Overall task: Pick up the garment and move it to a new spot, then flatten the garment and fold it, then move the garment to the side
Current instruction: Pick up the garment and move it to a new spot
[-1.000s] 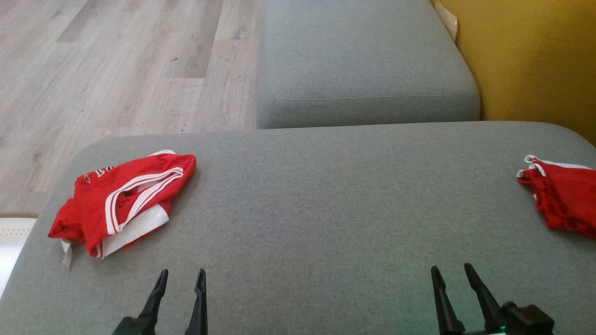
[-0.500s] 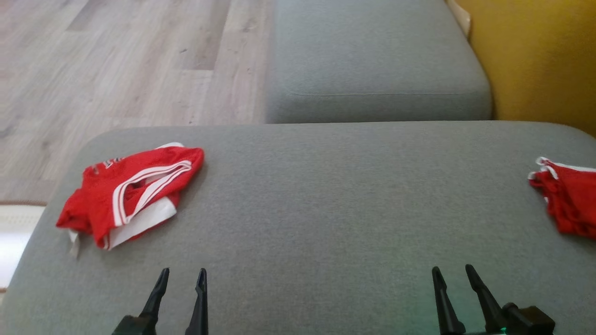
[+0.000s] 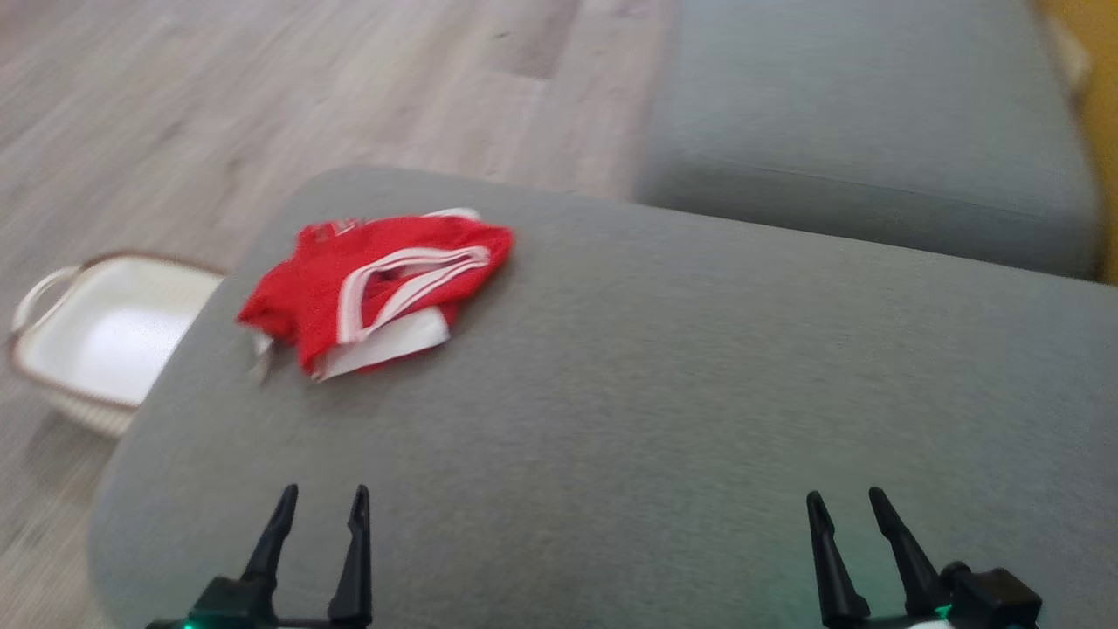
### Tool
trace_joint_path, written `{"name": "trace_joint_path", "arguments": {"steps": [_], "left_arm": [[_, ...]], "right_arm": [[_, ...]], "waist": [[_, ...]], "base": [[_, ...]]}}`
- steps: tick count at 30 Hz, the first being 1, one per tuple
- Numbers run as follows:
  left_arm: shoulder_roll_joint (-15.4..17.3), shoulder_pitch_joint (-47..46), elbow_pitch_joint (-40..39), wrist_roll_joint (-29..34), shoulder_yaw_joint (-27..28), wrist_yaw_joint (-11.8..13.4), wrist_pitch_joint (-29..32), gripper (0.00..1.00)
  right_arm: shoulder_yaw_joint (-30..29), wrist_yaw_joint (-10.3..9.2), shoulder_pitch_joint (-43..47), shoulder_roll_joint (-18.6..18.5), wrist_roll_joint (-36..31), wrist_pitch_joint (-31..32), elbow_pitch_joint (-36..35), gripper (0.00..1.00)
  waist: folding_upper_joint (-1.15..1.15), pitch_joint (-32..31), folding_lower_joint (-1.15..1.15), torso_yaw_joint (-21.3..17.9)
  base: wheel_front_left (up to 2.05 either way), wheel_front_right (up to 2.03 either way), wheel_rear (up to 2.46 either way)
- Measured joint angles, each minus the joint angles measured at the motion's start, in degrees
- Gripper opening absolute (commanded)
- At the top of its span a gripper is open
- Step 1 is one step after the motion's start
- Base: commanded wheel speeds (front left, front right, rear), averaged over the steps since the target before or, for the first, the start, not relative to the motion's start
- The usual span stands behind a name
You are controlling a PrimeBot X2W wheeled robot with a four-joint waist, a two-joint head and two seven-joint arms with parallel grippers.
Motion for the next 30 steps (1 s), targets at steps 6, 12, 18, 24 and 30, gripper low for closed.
{"name": "trace_joint_path", "arguments": {"steps": [6,12,18,24,30], "left_arm": [[0.0,-0.2,-0.7,0.0,1.7,0.2,0.0,1.0],[0.0,-1.7,-1.4,-0.2,2.1,0.6,0.0,1.0],[0.9,-8.8,-2.0,1.6,3.4,-1.9,0.0,1.0],[3.9,-29.9,-0.3,1.1,6.2,-4.8,0.0,1.0],[6.5,-47.7,22.2,-1.2,5.3,-7.0,2.8,1.0]], "right_arm": [[0.8,0.0,-2.5,0.1,0.0,0.0,0.0,1.0],[0.7,0.0,-5.4,0.0,-0.8,0.0,0.5,1.0],[-0.4,0.0,-5.9,-0.5,-3.2,0.0,0.3,1.0],[-0.2,0.0,-12.0,-5.0,-4.6,0.0,0.1,1.0],[-0.1,0.0,-15.4,-8.3,-5.3,0.0,-0.4,1.0]], "waist": [[0.0,2.7,0.0,7.0],[0.0,6.4,0.0,10.0],[0.0,9.7,0.0,11.1],[0.0,15.8,0.0,8.2],[0.0,22.2,0.0,3.7]], "base": [[0.0,0.0,0.0],[0.0,0.0,0.0],[0.0,0.0,0.0],[0.0,0.0,0.0],[0.0,0.0,0.0]]}}
